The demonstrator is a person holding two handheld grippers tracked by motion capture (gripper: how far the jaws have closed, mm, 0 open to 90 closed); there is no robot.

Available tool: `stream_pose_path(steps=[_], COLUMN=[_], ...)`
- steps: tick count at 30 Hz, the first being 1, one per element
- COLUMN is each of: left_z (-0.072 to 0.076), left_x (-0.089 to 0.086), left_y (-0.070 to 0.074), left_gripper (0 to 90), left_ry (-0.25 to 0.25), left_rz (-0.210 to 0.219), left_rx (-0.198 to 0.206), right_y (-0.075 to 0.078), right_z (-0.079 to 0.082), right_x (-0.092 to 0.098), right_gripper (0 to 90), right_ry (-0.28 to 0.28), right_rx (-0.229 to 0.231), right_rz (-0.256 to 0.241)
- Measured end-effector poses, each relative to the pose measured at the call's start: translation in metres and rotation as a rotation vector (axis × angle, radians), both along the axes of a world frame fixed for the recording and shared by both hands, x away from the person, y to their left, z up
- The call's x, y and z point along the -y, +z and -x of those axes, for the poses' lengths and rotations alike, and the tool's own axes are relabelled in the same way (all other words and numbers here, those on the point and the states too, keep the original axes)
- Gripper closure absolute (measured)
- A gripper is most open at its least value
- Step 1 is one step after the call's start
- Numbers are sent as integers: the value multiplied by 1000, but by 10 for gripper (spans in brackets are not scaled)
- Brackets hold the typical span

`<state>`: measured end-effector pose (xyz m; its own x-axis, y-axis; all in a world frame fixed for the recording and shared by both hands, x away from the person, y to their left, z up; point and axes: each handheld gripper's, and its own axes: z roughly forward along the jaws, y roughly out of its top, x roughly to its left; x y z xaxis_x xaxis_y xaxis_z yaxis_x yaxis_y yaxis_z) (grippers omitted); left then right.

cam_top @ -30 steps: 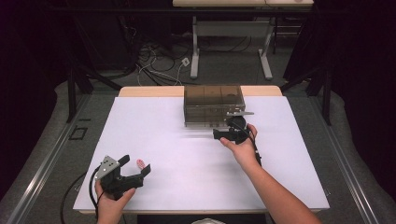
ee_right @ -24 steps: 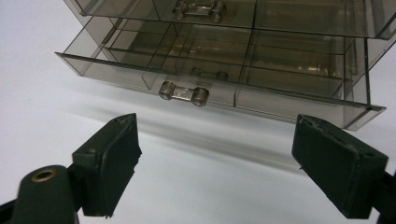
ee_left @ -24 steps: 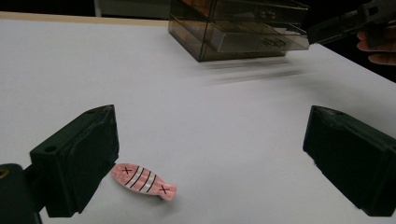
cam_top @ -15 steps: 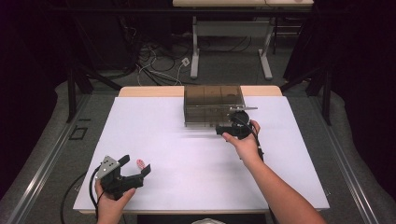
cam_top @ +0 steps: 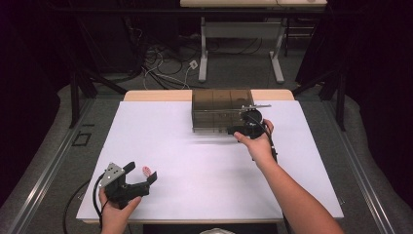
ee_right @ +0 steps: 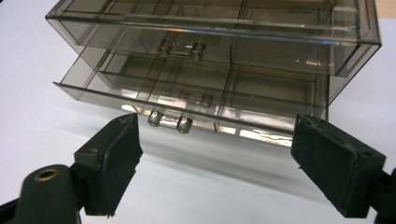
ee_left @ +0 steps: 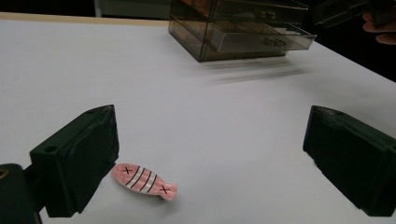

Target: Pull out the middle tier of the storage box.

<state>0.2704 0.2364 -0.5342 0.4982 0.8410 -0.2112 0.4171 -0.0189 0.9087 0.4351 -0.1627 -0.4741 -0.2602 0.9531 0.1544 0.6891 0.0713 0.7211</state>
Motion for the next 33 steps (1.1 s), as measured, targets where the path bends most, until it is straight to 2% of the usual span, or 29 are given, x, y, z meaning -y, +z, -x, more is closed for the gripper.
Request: stream_pose_path(steps=[16, 18, 19, 21, 33], left_z=[0, 0, 0, 0, 0], left_x=[0, 0, 0, 0, 0], left_y=[0, 0, 0, 0, 0], left_gripper=[39, 39, 39, 39, 39], left_ry=[-1, -2, -2, -2, -3], left_rz=[0, 0, 0, 0, -1], left_rx=[0, 0, 0, -1, 0], right_y=[14, 15, 14, 16, 17], right_z=[-12, -13, -14, -15, -23], right_x=[8, 8, 9, 8, 8], right_gripper=[159, 159, 159, 159, 164], right_ry=[-32, -39, -35, -44, -63], right_rx=[-18, -29, -23, -42, -55], right_rz=[8, -6, 11, 4, 37])
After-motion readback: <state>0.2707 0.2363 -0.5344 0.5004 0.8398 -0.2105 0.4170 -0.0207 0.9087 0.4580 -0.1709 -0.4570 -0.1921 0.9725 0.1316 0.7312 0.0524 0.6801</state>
